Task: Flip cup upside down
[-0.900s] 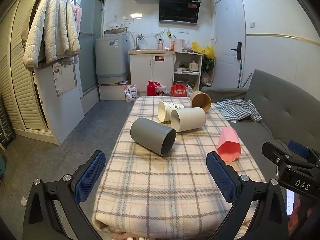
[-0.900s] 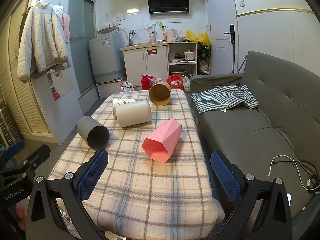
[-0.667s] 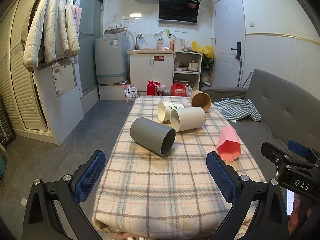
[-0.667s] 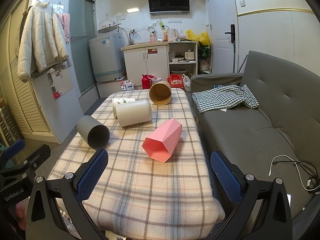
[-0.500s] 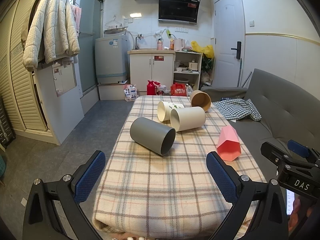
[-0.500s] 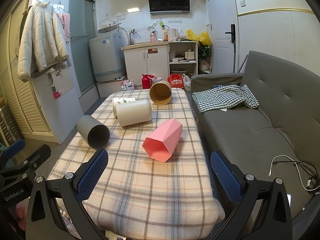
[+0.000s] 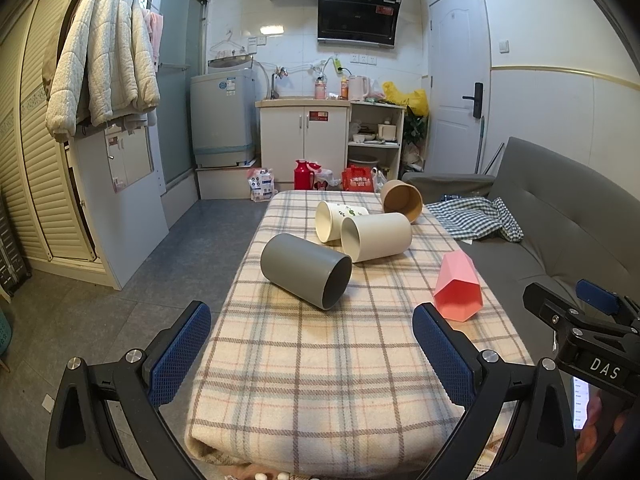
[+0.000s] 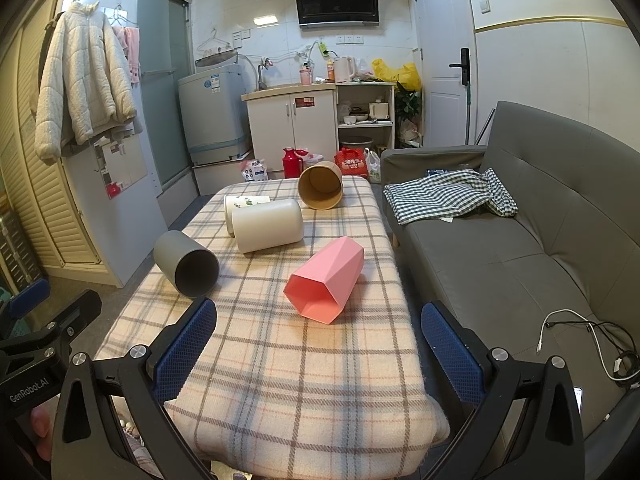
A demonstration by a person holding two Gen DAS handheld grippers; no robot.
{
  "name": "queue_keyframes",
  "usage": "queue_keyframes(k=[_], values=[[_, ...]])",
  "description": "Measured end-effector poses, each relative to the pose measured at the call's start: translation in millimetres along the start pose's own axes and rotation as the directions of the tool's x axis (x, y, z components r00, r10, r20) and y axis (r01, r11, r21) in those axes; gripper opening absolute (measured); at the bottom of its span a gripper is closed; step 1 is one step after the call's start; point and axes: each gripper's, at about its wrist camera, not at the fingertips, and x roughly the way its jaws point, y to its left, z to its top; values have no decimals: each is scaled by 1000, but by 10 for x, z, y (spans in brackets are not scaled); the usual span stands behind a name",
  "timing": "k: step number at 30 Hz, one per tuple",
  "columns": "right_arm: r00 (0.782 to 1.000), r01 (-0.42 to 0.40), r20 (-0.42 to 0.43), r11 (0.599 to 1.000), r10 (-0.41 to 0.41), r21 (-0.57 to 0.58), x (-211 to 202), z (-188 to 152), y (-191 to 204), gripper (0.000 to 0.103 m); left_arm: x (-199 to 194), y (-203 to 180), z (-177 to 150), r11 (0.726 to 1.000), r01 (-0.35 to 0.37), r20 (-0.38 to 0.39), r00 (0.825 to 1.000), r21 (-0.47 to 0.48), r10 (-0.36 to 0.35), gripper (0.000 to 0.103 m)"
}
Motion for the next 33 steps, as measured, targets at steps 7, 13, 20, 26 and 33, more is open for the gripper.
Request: queue_keyframes(k=[7,13,20,26,33], values=[[1000,-3,-3,1000,3,0,52,-87,47,103,-6,25,11,1000,-1,-7,1000,-2,1,103],[1000,-9,-4,1000,9,-17,137,-168,94,103,90,-16,-87,1000,4,-39,999,-13,-5,103],[996,-87,-22,967,85,-237,364,236,163,103,307,53,89,999,-28,-117,993,-24,25,103],[991,-133,-63,837,118,-530,773,616,385,103,677,121,180,997,-81,-179,981,-6,79,103],[985,-175,-139,566,106,-805,1519,723,822,103,1093,258,260,995,-89,-240,968,-36,78,103]])
